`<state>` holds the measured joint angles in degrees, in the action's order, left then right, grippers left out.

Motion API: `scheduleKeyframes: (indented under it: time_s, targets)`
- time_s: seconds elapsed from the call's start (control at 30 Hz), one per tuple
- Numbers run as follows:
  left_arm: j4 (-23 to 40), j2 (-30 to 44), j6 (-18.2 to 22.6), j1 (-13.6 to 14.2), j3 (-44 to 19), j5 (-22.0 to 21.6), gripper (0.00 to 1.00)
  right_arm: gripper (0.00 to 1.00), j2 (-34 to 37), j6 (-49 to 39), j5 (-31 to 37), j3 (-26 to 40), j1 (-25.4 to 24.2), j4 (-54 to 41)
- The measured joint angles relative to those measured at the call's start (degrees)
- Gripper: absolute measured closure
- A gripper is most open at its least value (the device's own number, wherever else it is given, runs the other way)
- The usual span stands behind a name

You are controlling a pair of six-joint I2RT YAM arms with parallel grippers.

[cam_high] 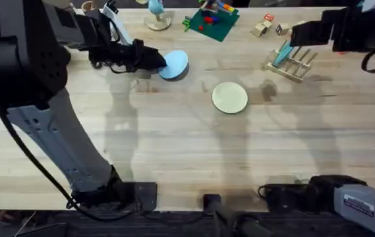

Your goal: Pick up the plates from the table one by one and place each into a slot on the dish rack.

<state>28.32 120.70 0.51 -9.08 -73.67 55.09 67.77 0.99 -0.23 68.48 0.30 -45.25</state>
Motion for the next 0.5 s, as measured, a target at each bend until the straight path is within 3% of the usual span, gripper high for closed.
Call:
scheduleKeyframes:
  time_s: [0.27, 0.5]
  targets:
    - [-0.02, 0.00, 0.93, 0.00, 0.00, 0.00, 0.960, 0.005, 2.54, 3.08, -10.93, 0.18, 1.13, 2.66]
    - [0.00, 0.00, 1.52, 0.00, 0.00, -0.02, 0.960, 0.006, 10.13, 6.85, -14.22, 0.18, 7.95, 10.60]
